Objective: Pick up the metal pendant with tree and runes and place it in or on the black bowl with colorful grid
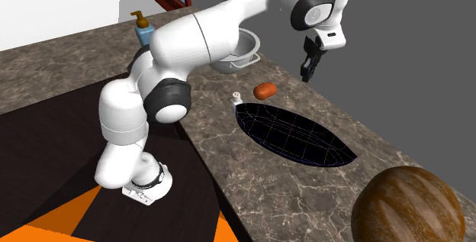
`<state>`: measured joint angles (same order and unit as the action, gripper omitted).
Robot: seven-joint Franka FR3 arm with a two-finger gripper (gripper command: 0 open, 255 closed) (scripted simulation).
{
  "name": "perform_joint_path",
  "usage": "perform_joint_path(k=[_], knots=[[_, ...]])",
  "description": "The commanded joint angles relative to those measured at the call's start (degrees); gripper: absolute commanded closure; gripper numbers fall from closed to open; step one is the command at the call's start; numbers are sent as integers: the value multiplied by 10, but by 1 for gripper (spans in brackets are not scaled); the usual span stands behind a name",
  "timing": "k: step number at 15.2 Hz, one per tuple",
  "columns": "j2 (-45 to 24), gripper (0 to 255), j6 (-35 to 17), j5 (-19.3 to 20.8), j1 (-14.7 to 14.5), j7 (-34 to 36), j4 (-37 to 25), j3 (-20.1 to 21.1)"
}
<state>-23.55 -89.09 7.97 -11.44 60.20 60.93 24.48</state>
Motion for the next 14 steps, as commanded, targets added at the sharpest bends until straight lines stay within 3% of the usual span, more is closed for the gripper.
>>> perform_joint_path(k=[1,2,7,14], knots=[[-8,255,21,4,-7,2,-29,0],[-10,255,24,4,-7,2,-33,0],[110,255,-30,-52,75,-61,135,-7],[230,255,-59,-111,146,-165,278,-48]])
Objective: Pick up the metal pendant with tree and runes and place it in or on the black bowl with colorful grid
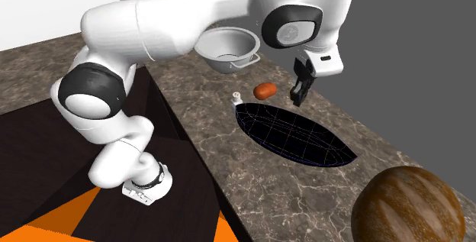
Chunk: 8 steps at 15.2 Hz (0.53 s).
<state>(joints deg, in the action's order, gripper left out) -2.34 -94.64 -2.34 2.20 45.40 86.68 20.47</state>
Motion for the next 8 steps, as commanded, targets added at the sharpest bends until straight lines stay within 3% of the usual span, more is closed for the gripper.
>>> perform_joint_path(k=[1,2,8], knots=[[31,255,-5,-14,17,-32,36,-15],[54,255,-7,-24,30,-59,61,-28],[64,255,-55,-27,29,-64,120,-29]])
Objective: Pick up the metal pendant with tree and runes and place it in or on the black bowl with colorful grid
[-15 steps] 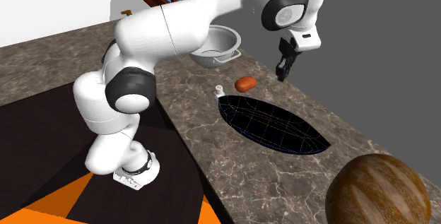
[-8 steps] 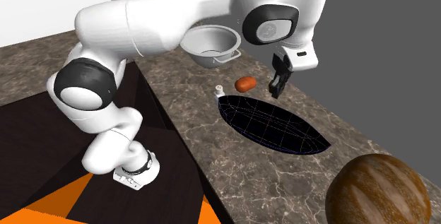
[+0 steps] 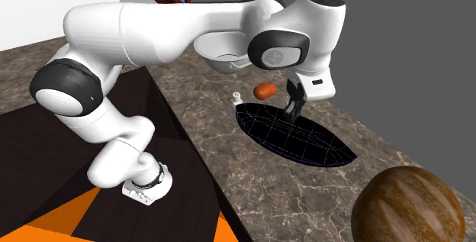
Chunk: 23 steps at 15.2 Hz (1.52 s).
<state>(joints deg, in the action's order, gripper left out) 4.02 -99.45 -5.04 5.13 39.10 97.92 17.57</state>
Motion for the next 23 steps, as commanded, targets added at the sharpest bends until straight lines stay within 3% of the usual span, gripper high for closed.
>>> perform_joint_path(k=[1,7,15,16,21,23], knots=[[2,255,-15,-1,0,-2,17,0],[6,255,-62,-3,0,-6,68,0],[7,255,-64,-3,0,-6,70,0],[7,0,-64,-3,0,-6,70,0],[7,0,-64,-3,0,-6,70,0],[8,0,-26,-3,1,-6,34,-2]])
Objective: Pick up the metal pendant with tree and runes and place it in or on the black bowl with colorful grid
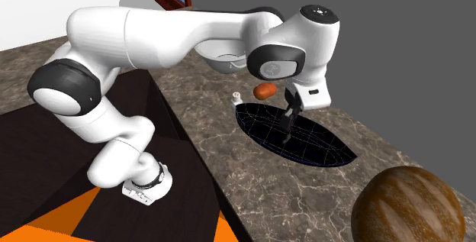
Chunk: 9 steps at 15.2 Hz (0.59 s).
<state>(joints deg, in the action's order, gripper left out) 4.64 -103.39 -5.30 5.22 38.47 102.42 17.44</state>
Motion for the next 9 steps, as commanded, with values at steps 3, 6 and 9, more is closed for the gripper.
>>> perform_joint_path(k=[3,6,9], knots=[[1,0,48,0,1,1,-47,-2],[1,0,48,0,1,1,-47,-2],[1,0,48,0,1,1,-47,-2]])
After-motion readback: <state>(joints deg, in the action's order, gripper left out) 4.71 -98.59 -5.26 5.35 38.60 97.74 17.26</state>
